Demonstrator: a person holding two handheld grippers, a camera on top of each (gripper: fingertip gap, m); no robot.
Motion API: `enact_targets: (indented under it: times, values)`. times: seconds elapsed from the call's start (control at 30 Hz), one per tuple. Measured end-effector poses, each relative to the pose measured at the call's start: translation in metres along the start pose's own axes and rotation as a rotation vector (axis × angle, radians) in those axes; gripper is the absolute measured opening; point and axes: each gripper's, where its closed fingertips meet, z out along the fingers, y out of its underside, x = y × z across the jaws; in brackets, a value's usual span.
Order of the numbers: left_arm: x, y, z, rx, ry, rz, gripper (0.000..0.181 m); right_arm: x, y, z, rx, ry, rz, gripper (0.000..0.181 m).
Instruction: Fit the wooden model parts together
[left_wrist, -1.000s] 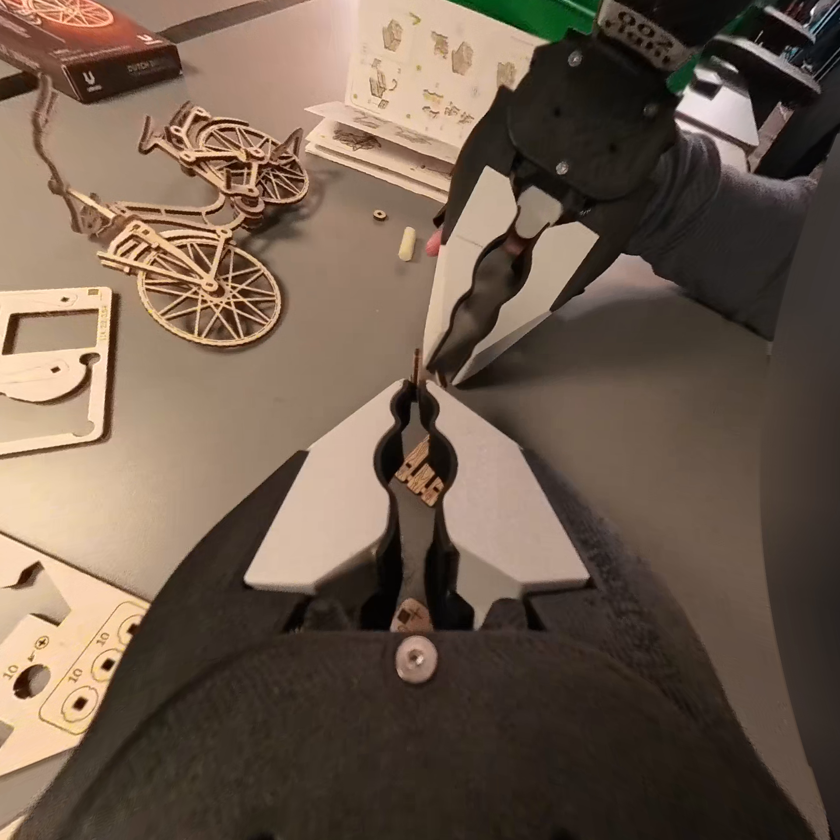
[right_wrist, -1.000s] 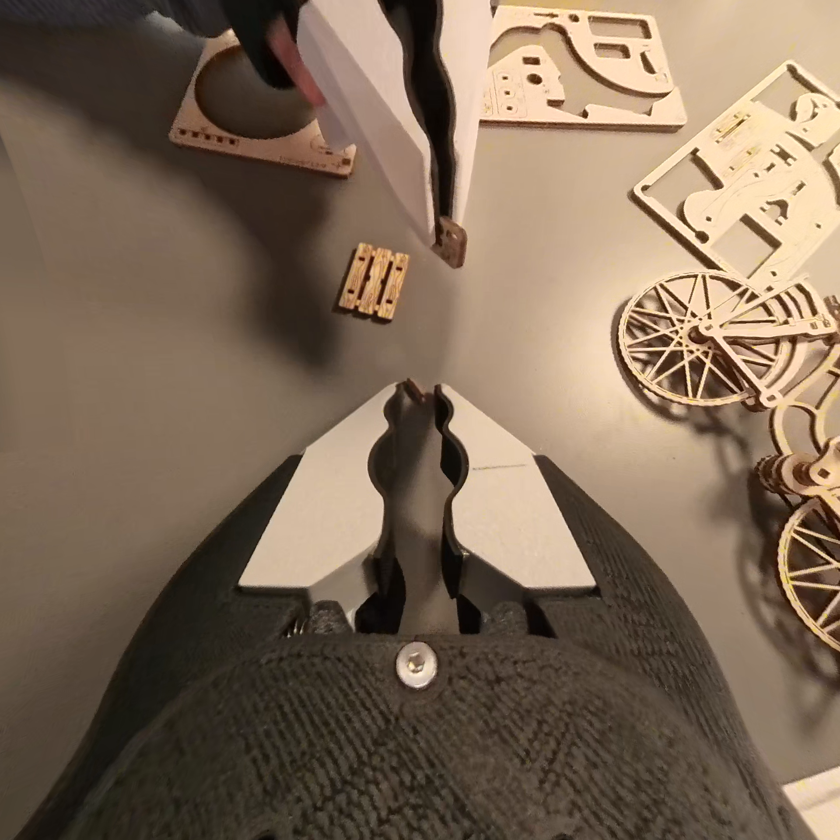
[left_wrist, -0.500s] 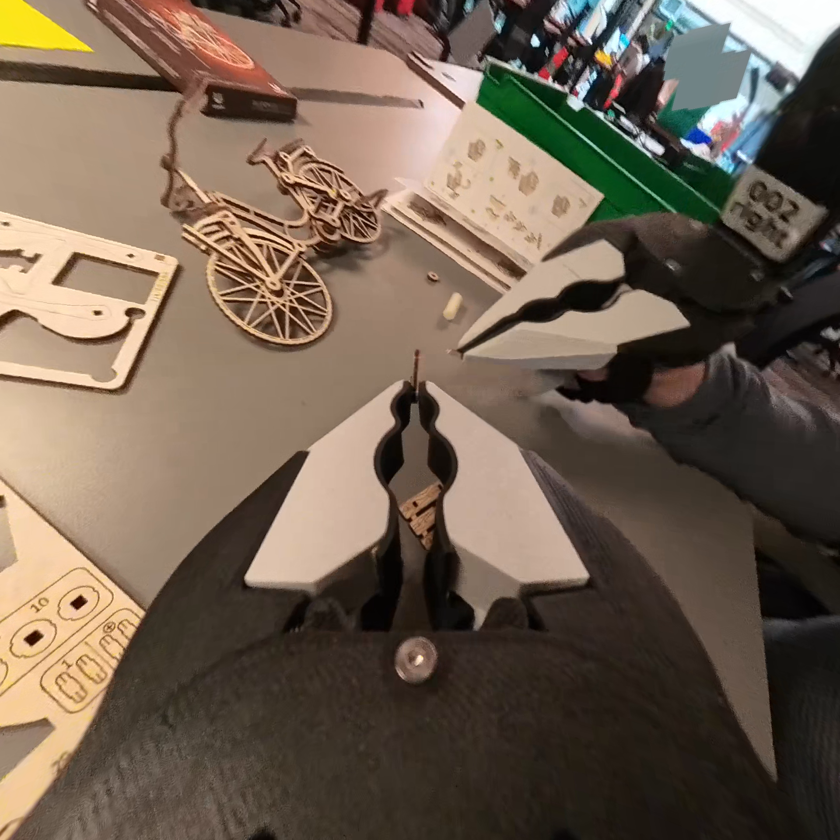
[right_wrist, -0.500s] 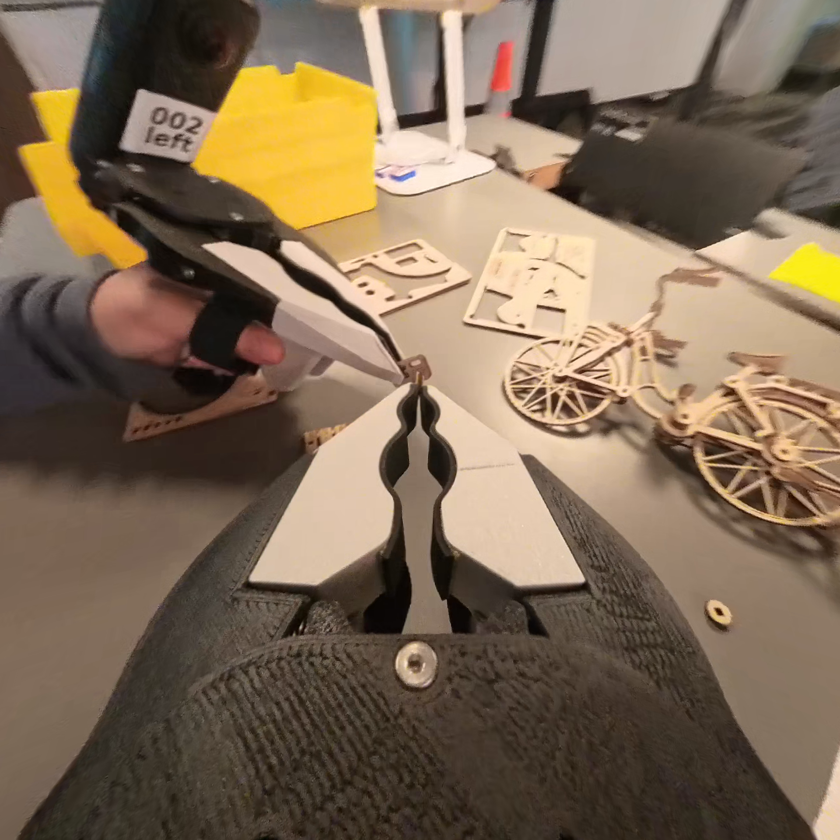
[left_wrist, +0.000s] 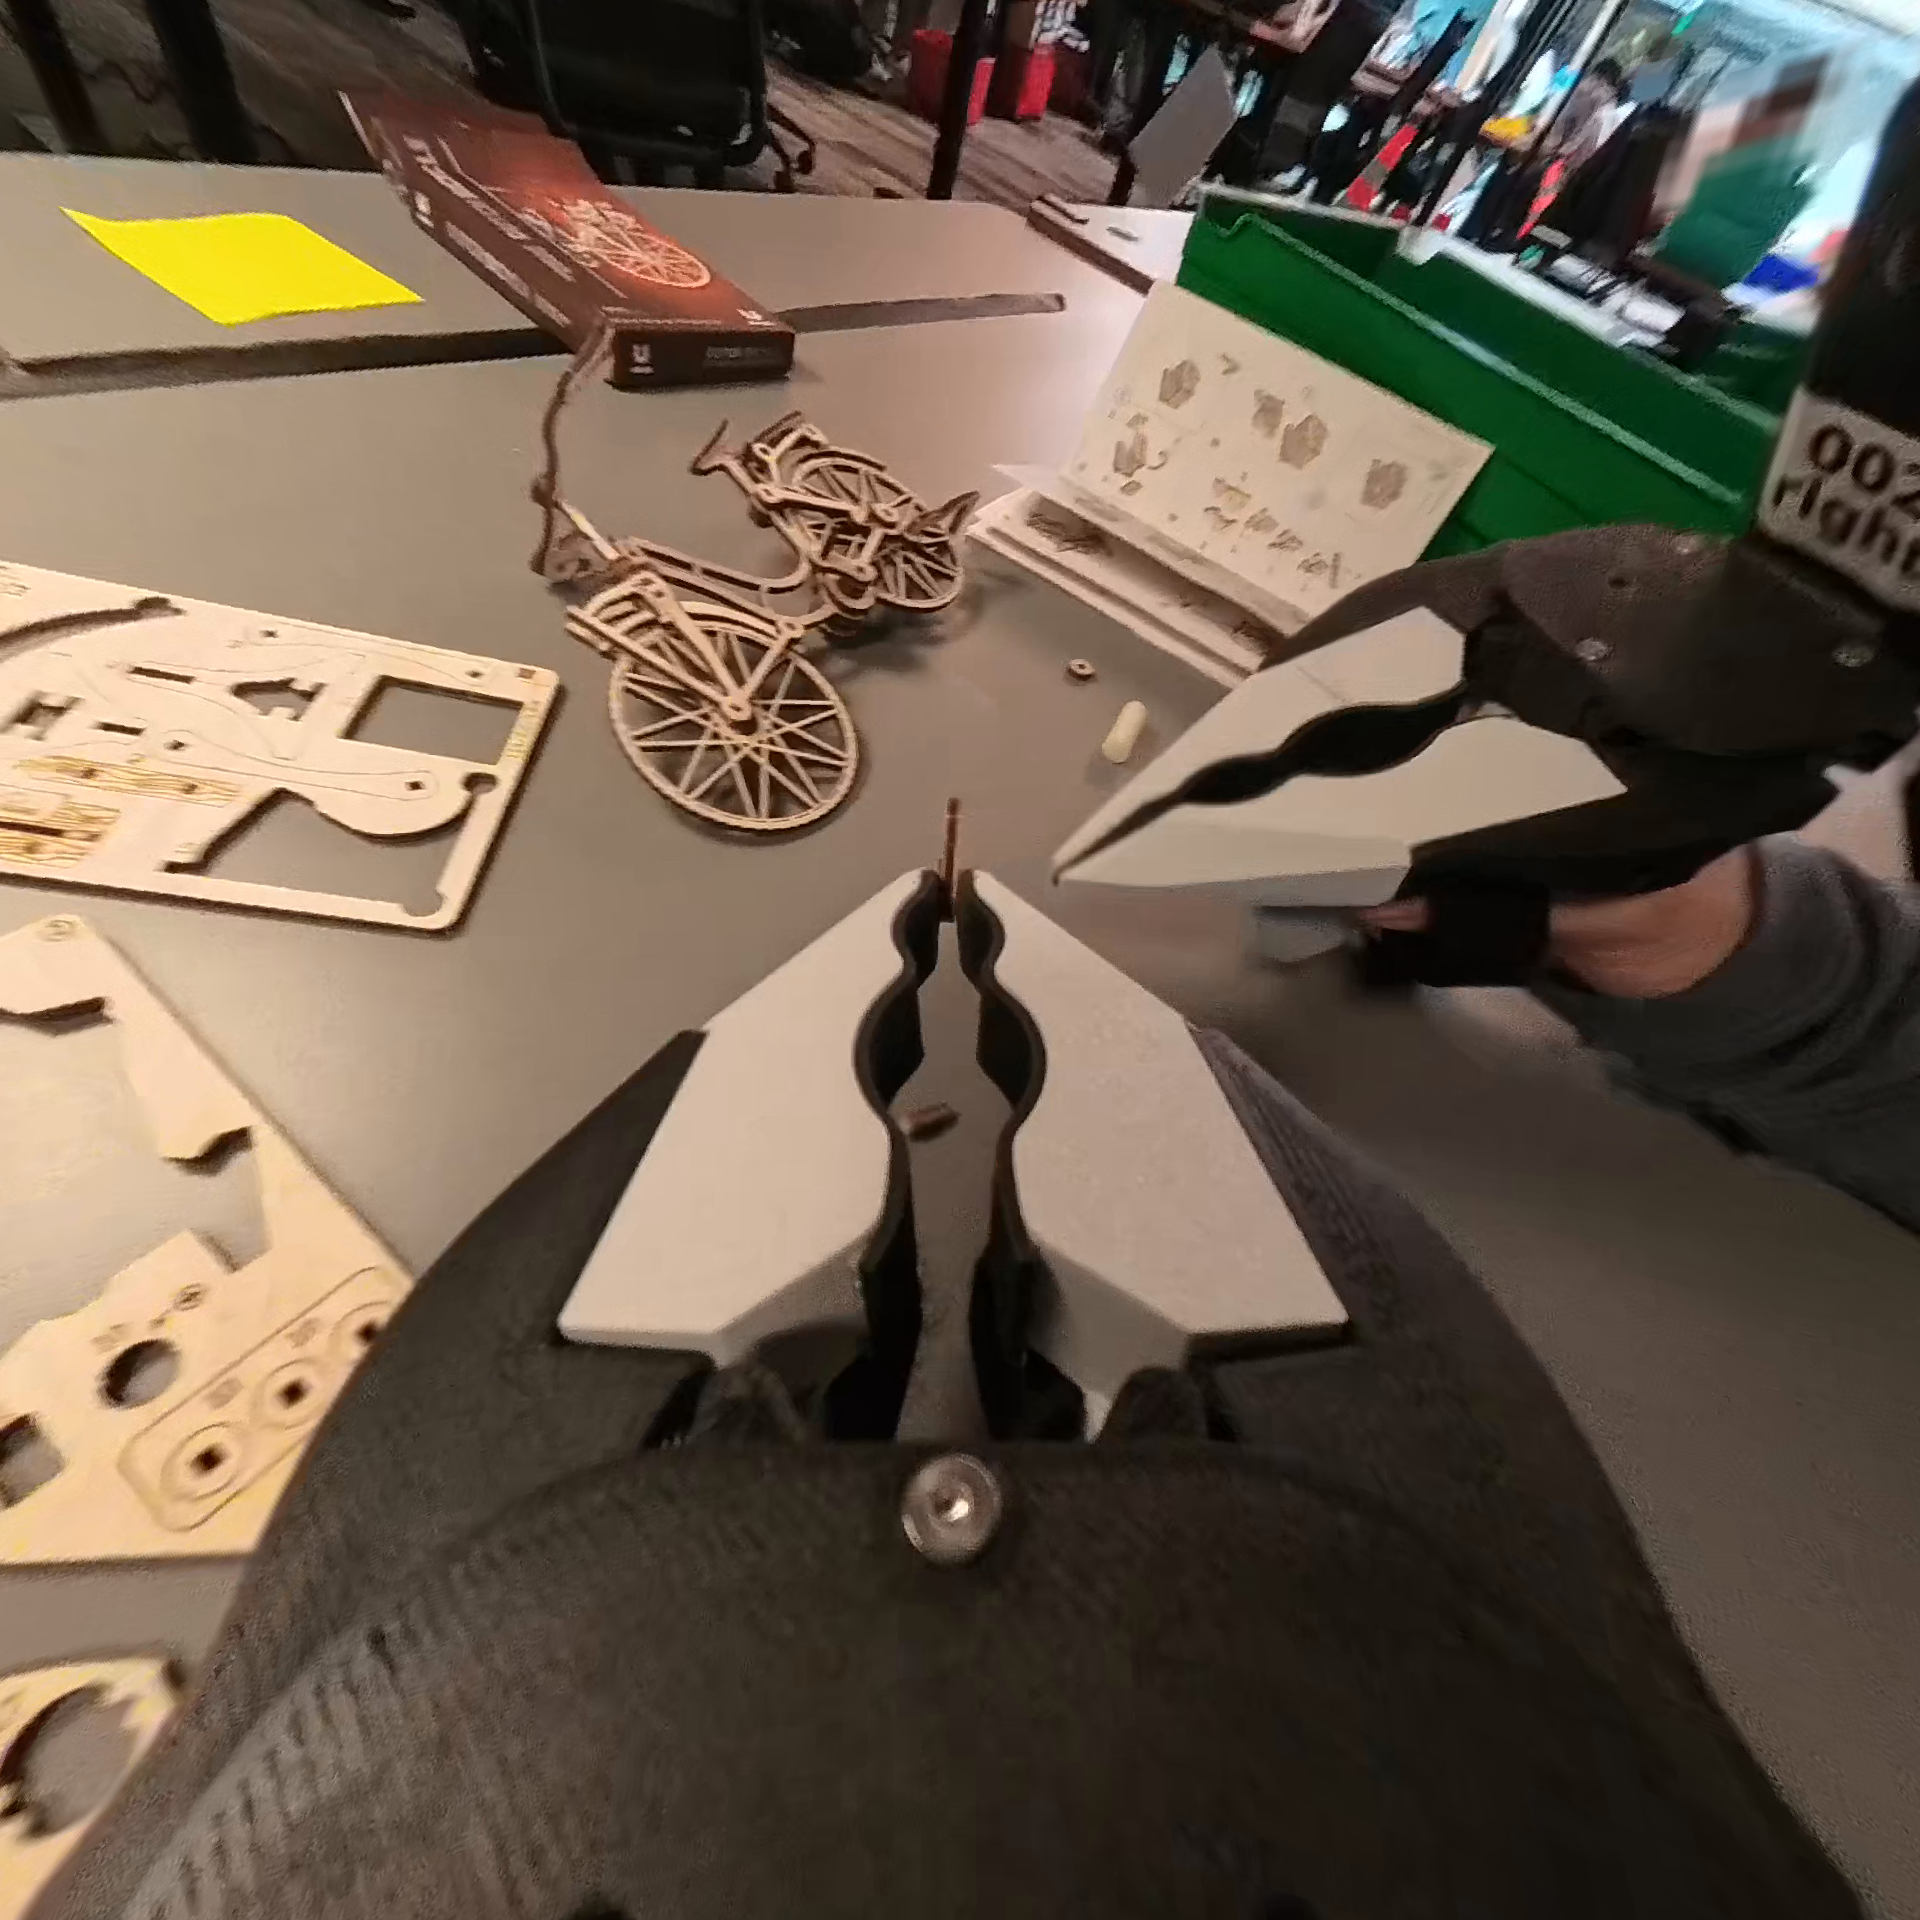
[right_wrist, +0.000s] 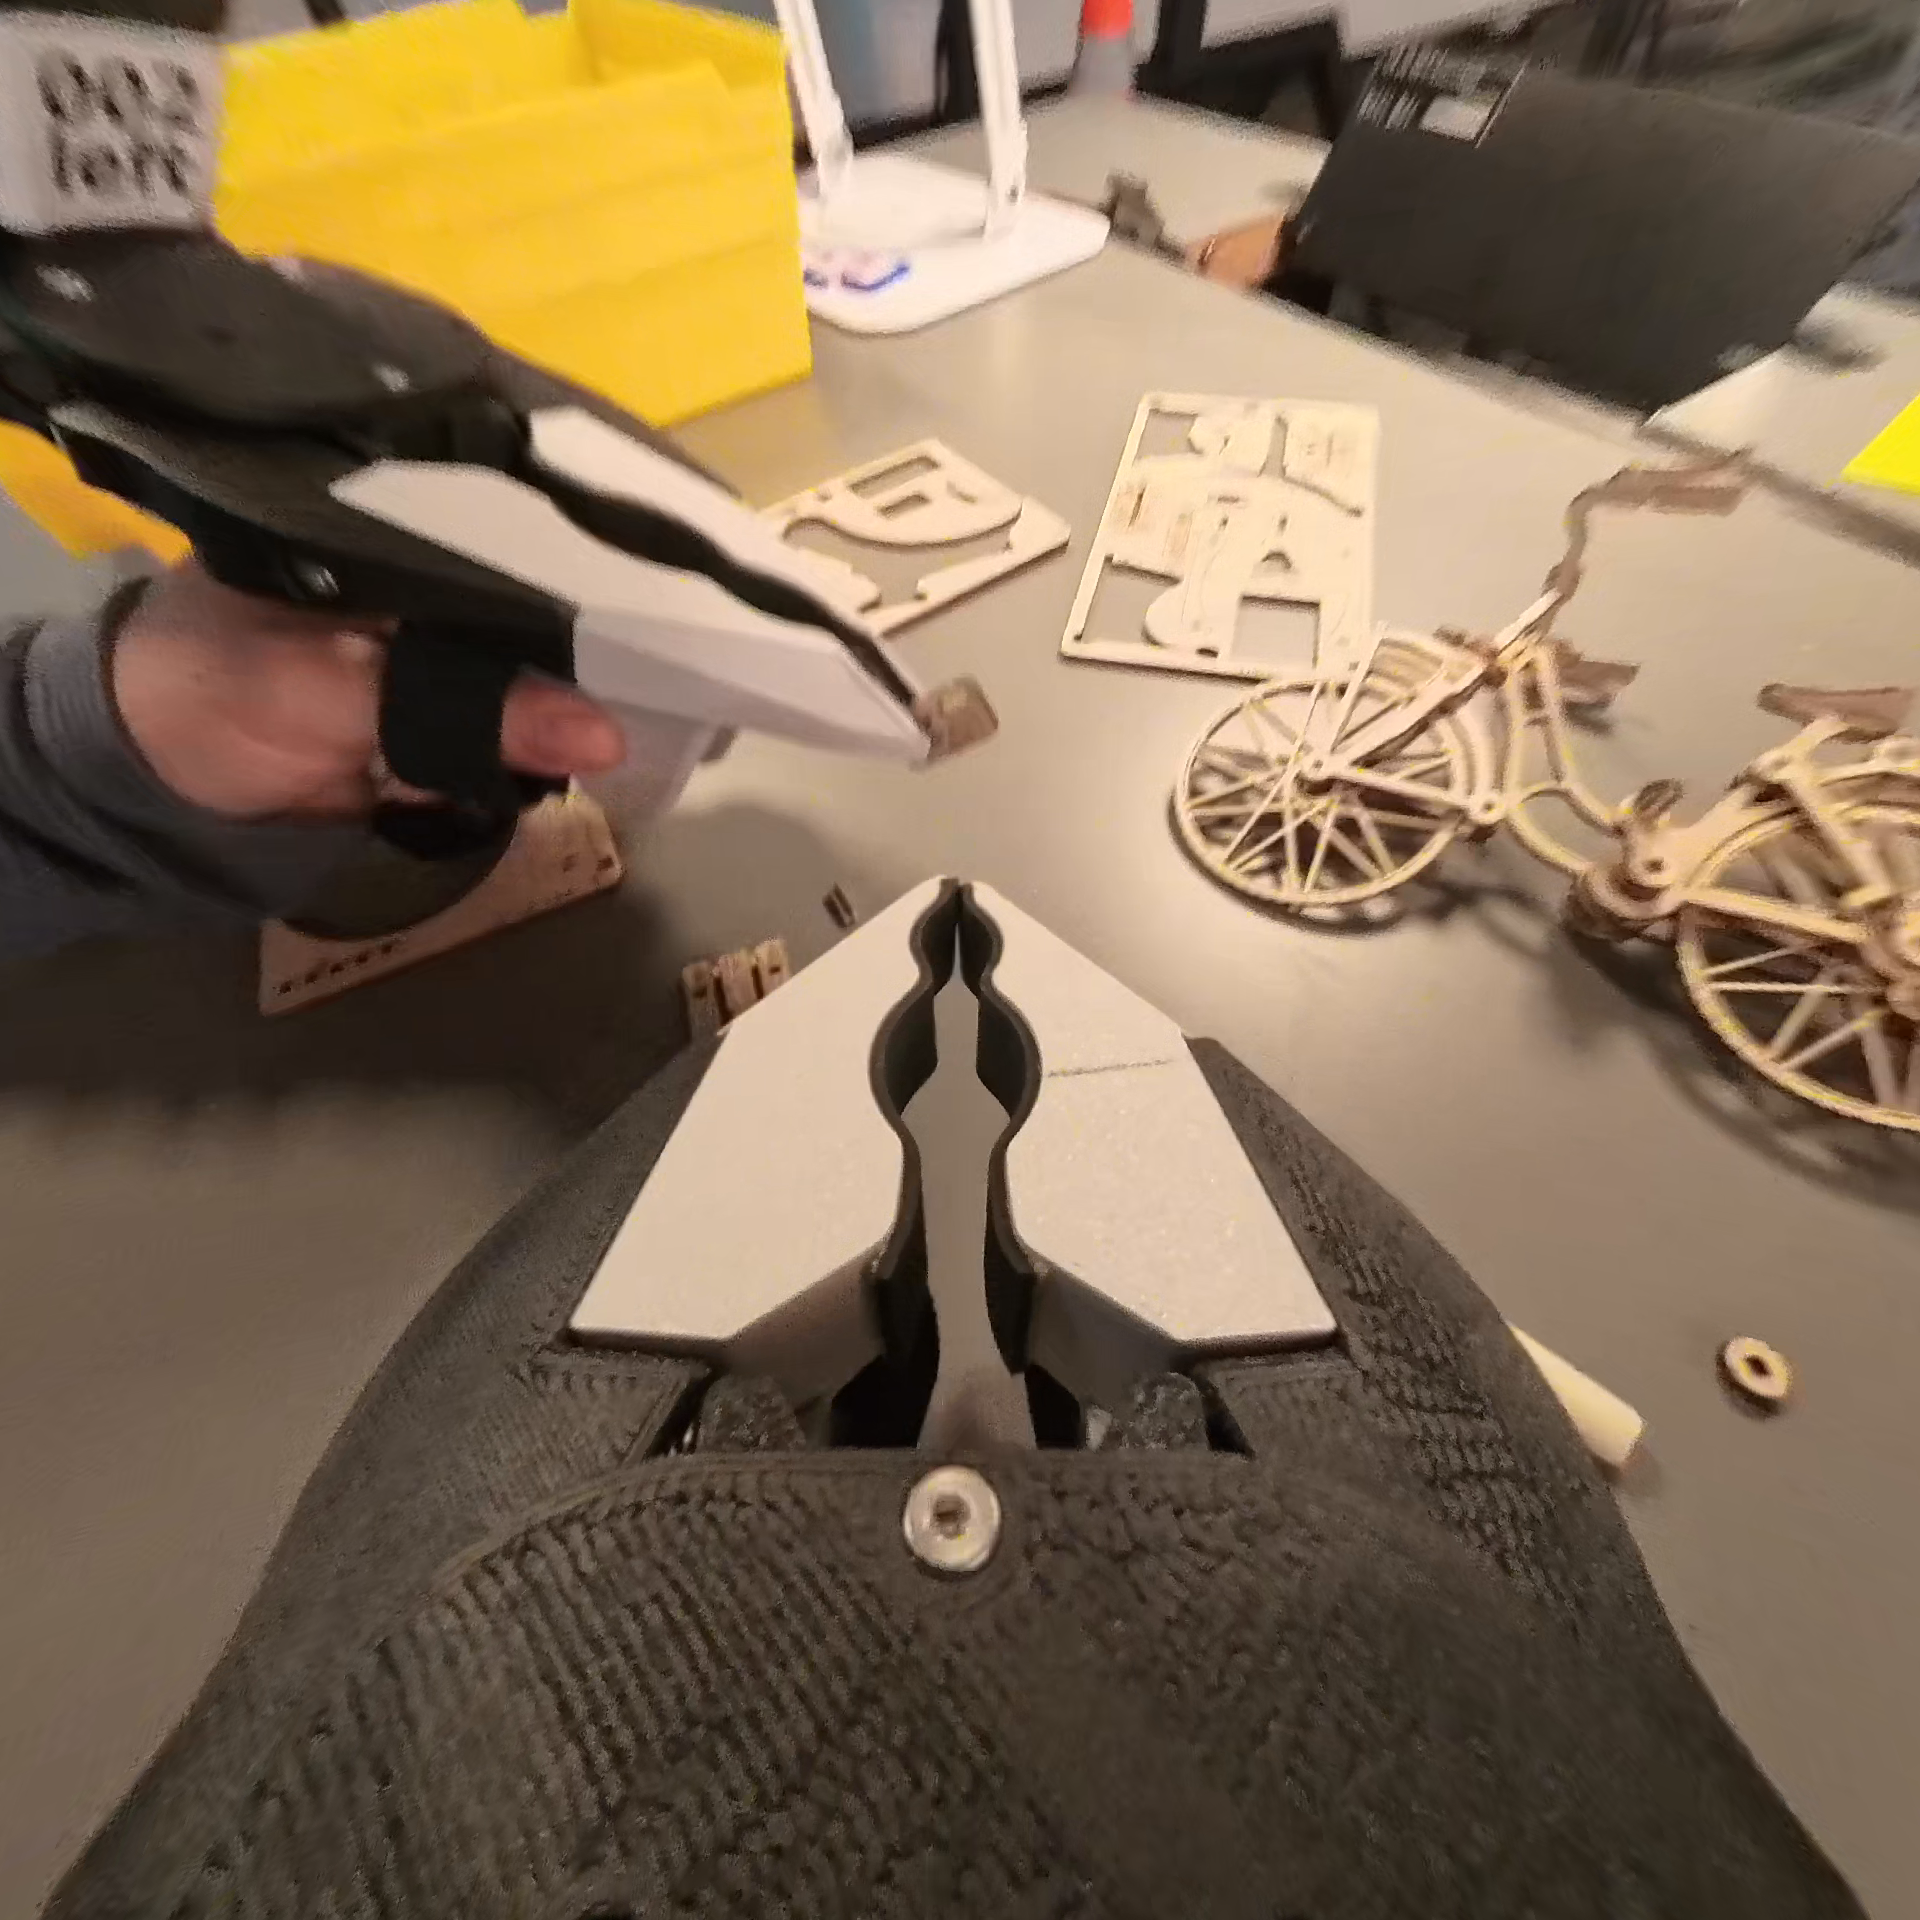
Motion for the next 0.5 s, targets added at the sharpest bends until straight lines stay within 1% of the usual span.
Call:
enact_targets:
  times: [0.1,0.13,0.23,0.3,0.37,0.5]
  values:
    - [-0.014,-0.005,-0.007,0.007,-0.081,0.059,0.001,-0.012,0.012,0.008,-0.093,-0.125,0.035,0.001]
    - [-0.019,-0.008,-0.010,0.017,-0.101,0.068,0.001,-0.017,0.016,0.012,-0.128,-0.160,0.039,0.004]
    - [-0.026,-0.012,-0.015,0.037,-0.118,0.070,0.001,-0.029,0.024,0.023,-0.215,-0.240,-0.048,0.009]
    - [-0.028,-0.013,-0.016,0.042,-0.109,0.061,0.001,-0.027,0.027,0.029,-0.243,-0.236,-0.151,0.009]
    - [-0.028,-0.012,-0.017,0.042,-0.104,0.061,0.001,-0.025,0.029,0.033,-0.265,-0.254,-0.208,0.008]
    - [-0.026,-0.010,-0.015,0.027,-0.096,0.080,0.001,-0.030,0.028,0.034,-0.268,-0.354,-0.195,0.010]
